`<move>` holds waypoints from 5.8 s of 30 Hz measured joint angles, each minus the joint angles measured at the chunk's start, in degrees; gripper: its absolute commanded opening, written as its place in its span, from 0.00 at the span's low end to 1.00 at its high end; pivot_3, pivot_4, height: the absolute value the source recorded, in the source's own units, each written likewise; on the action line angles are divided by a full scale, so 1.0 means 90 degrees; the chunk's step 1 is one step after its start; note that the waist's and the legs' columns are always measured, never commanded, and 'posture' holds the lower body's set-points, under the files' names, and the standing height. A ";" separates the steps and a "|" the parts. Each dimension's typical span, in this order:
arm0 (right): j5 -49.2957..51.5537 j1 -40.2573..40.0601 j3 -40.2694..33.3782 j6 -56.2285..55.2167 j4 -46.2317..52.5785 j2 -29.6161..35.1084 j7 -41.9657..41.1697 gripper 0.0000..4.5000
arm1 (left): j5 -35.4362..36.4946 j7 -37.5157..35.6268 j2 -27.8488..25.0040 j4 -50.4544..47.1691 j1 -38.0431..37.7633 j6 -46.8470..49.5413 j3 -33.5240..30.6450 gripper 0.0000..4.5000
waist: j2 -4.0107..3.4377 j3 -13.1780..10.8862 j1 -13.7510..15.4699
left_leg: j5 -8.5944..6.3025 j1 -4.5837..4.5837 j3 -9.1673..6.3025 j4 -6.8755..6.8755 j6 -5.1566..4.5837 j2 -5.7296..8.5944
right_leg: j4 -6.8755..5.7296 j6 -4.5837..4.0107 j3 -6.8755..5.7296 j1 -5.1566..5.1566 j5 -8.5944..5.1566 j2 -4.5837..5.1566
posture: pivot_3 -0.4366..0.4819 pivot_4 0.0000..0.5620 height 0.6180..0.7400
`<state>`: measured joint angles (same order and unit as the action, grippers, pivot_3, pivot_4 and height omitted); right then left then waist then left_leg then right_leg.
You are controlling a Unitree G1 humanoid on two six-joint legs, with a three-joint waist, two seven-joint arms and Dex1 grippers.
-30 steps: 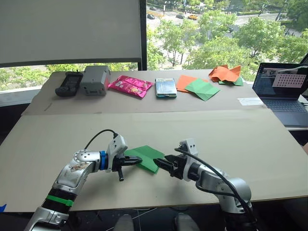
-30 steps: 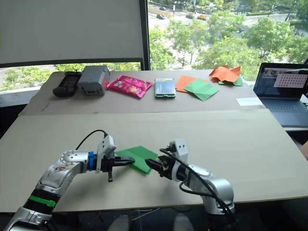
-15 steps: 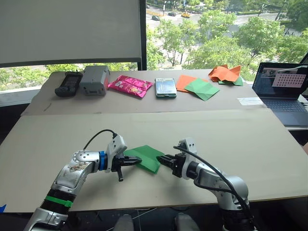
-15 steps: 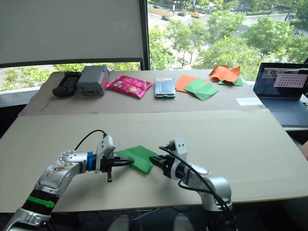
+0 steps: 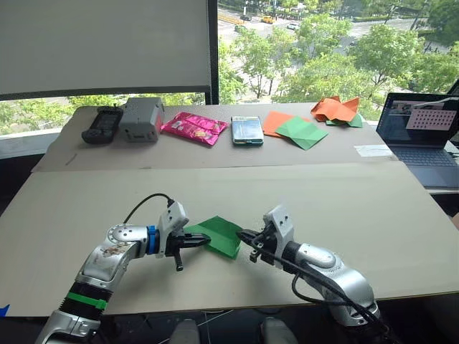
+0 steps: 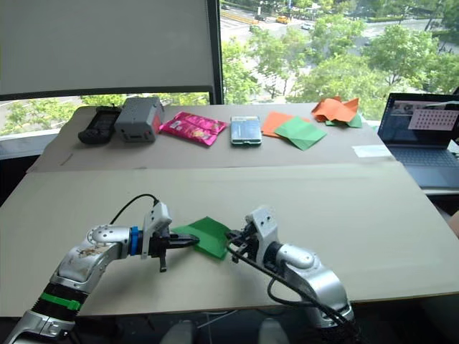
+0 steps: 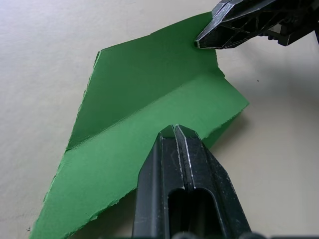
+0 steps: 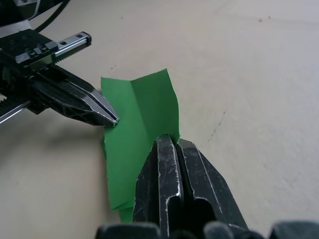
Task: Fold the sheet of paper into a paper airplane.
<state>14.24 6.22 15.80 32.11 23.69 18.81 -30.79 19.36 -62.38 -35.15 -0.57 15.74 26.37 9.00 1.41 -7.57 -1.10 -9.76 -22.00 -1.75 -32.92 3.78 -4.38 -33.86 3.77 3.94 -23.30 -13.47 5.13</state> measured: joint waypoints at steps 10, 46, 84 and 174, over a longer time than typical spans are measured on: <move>-0.2459 0.0362 0.1219 -0.3331 -0.1100 0.0857 -0.0221 0.00 | 0.0214 -0.0016 -0.0238 -0.0220 -0.0074 0.0251 -0.0287 0.00 | 0.0009 -0.0005 -0.0012 | 0.0000 0.0001 0.0001 0.0001 0.0000 0.0000 | 0.0023 0.0000 -0.0001 0.0004 0.0000 0.0000 | 0.48 0.27 0.82; -0.4227 0.0992 0.1640 -0.5485 -0.2276 0.1193 -0.0737 0.00 | -0.0033 0.0063 -0.0263 0.0015 0.0126 0.0100 0.0016 0.00 | 0.0017 -0.0004 0.0031 | 0.0003 0.0021 0.0001 -0.0003 -0.0003 0.0000 | -0.0017 0.0000 0.0000 0.0018 0.0000 -0.0004 | 0.48 0.27 0.82; -0.2093 0.1548 0.1414 -0.0999 -0.2053 -0.0538 -0.1043 0.00 | -0.0613 -0.0081 -0.0267 0.0288 -0.0005 -0.0727 0.0226 0.00 | -0.0003 0.0008 0.0029 | 0.0002 0.0019 0.0001 -0.0003 -0.0003 0.0000 | -0.0026 0.0000 0.0000 0.0017 0.0001 -0.0005 | 0.48 0.27 0.82; -0.1440 0.1207 0.1494 0.0519 -0.1087 0.0051 -0.0746 0.00 | -0.0725 -0.0078 -0.0125 0.0406 0.0089 -0.0676 0.0252 0.00 | -0.0008 0.0110 0.0032 | -0.0001 0.0005 -0.0001 -0.0003 0.0001 0.0011 | -0.0013 0.0001 -0.0001 -0.0003 -0.0003 0.0012 | 0.48 0.27 0.82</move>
<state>1.27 17.08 29.24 36.79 13.90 19.27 -37.51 12.84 -63.09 -36.28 3.09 16.54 20.29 11.27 1.34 -6.58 -0.81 -9.76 -21.95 -1.75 -32.94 3.80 -4.28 -33.98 3.77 3.93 -23.33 -13.49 5.24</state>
